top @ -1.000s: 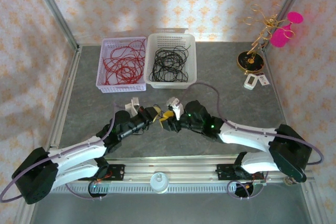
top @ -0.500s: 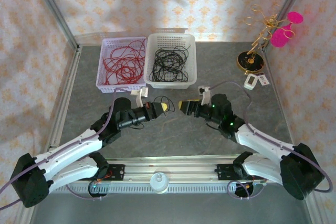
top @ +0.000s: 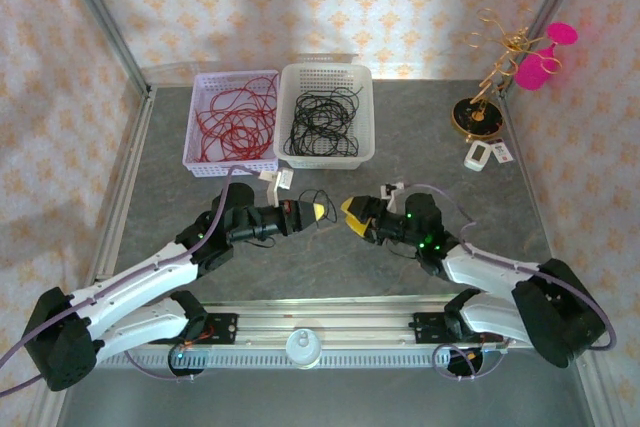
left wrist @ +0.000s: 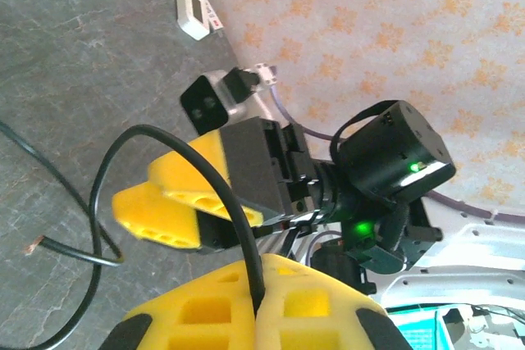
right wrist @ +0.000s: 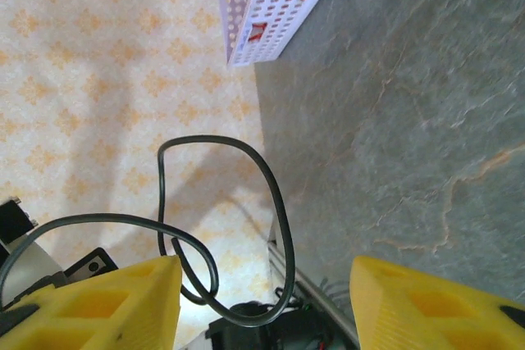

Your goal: Untangle the cables

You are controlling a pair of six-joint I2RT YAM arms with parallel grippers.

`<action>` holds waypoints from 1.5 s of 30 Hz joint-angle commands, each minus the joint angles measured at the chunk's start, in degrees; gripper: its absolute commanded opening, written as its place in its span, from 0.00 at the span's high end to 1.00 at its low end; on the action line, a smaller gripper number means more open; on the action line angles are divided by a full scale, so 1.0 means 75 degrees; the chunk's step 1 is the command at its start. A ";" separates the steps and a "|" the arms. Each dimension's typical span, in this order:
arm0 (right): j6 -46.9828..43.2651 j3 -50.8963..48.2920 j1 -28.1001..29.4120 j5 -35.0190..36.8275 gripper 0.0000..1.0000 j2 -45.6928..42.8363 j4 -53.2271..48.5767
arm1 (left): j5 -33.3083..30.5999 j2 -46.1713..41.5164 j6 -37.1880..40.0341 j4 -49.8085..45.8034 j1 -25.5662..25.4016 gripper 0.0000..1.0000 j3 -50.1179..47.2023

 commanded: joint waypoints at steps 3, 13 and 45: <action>0.1153 -0.0046 0.0209 -0.0252 0.42 0.0775 0.1699 | 0.0275 0.0041 0.0220 0.0242 0.0017 1.00 0.0292; 0.1795 0.0162 0.0657 0.0075 0.60 0.2015 0.2909 | 0.0345 -0.0062 0.0267 0.0297 0.0017 1.00 0.0303; -0.5351 0.0738 0.0785 0.5351 0.97 0.1614 -0.2424 | -0.1051 0.0088 0.2922 -0.2151 0.0017 1.00 0.5577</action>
